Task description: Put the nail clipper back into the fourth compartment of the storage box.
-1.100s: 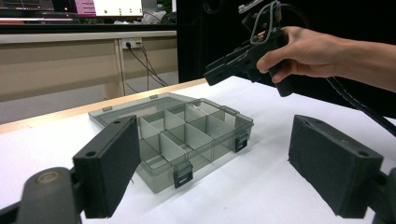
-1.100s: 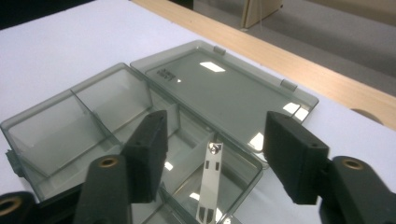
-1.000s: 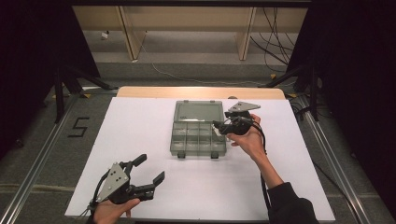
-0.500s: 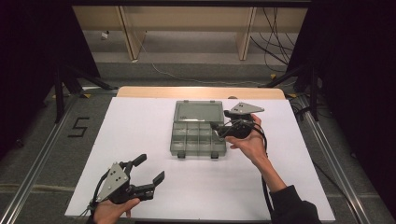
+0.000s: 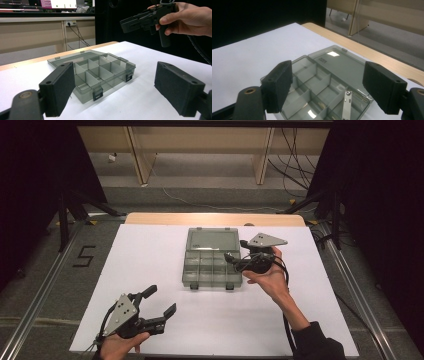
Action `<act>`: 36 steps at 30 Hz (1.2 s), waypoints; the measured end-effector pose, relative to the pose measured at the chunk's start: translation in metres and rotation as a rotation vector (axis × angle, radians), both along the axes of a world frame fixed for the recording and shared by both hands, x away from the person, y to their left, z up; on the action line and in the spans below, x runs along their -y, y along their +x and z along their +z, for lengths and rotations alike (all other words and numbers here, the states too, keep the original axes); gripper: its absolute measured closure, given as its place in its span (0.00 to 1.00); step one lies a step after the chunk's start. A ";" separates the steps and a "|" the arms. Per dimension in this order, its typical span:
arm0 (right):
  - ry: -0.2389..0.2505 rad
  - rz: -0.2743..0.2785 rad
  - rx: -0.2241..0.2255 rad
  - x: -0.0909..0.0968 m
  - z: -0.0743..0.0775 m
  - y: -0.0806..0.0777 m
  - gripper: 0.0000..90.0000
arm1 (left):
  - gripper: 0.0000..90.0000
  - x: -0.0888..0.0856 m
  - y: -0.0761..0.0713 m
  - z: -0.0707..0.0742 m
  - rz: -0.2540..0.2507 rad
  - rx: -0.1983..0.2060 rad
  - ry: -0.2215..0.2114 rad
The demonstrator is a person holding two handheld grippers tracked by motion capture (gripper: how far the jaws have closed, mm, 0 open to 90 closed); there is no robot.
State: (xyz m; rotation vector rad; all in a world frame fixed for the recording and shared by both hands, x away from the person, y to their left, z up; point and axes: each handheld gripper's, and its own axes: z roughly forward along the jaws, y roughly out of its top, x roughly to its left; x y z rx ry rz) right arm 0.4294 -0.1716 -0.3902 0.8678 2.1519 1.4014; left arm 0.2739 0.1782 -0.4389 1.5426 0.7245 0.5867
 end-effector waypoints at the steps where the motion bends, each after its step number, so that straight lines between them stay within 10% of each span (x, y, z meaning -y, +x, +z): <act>1: -0.002 0.010 -0.006 0.000 0.000 -0.002 0.27 | 0.18 0.000 0.000 0.000 0.000 0.000 -0.001; 36: 0.040 0.059 0.023 0.003 0.001 -0.042 0.21 | 0.18 -0.001 0.001 0.000 -0.003 0.013 0.003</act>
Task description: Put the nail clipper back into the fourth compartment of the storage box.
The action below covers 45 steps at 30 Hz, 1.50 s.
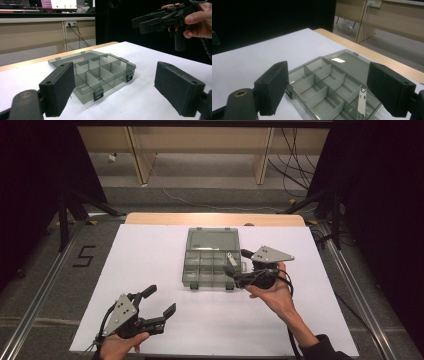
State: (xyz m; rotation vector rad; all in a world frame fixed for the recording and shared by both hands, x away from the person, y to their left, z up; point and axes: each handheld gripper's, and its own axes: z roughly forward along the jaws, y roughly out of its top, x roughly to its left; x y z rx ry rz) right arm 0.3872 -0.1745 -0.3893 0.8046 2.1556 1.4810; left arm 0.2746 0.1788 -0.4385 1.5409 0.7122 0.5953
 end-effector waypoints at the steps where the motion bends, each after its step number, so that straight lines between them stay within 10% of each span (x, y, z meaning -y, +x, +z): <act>1: 0.009 0.009 0.003 0.001 -0.001 -0.002 0.21 | 0.18 0.001 -0.001 0.000 0.002 -0.006 -0.009; 45: 0.082 0.037 0.058 0.022 -0.017 -0.050 0.19 | 0.18 -0.001 0.001 0.000 0.006 0.006 -0.001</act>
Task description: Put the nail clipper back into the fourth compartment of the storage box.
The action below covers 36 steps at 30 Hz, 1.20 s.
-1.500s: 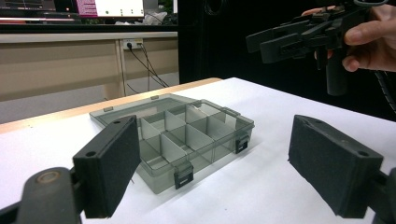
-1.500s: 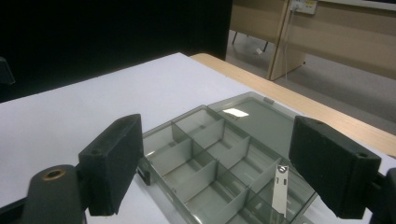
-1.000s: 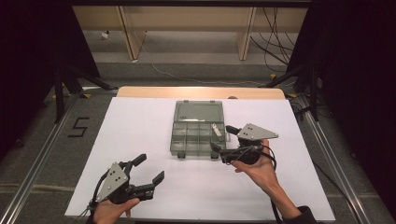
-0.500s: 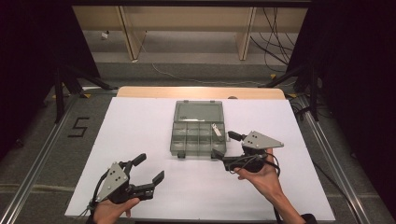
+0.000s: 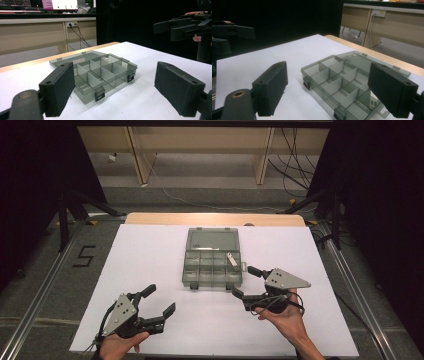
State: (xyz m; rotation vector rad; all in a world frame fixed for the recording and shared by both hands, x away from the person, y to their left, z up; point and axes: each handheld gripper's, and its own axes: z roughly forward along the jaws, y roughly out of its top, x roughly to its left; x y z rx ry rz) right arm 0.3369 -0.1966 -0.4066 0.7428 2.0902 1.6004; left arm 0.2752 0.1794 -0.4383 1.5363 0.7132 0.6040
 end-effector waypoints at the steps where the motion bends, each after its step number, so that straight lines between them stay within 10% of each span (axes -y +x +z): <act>1: 0.000 0.000 0.000 0.000 0.000 0.000 0.19 | 0.18 0.000 0.000 0.000 0.000 -0.002 -0.002; 36: 0.016 -0.006 -0.008 0.017 -0.013 -0.030 0.19 | 0.18 0.000 -0.001 0.000 0.001 -0.002 -0.004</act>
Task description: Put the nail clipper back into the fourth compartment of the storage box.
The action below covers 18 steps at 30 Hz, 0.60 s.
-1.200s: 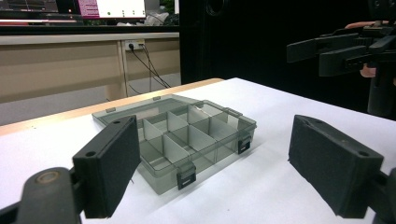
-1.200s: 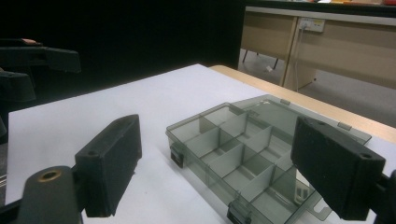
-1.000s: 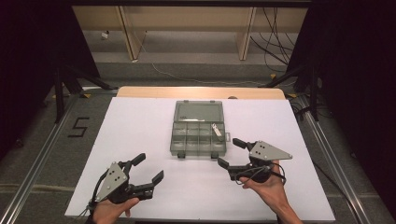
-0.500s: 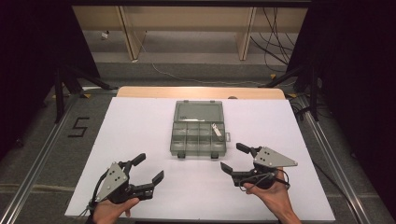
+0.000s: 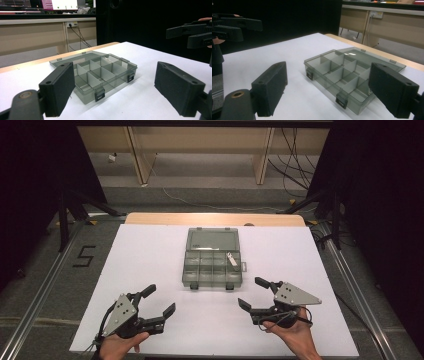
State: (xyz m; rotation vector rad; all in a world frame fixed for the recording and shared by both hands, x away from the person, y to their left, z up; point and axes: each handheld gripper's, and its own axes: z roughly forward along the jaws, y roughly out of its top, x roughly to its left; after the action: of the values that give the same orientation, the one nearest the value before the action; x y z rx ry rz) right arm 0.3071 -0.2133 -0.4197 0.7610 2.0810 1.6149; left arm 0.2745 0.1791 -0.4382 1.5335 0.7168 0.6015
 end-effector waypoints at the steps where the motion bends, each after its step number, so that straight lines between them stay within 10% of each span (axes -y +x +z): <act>1: 0.000 -0.002 0.006 0.001 0.000 -0.001 0.19 | 0.18 0.000 0.000 0.000 -0.001 0.002 0.002; 18: -0.025 -0.010 -0.002 0.007 -0.012 -0.013 0.19 | 0.18 0.000 0.000 0.000 0.000 0.005 0.007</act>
State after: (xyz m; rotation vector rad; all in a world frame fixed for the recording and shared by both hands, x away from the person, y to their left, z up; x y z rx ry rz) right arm 0.2943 -0.2207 -0.4314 0.7639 2.0924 1.5801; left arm 0.2744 0.1792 -0.4383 1.5382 0.7108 0.6083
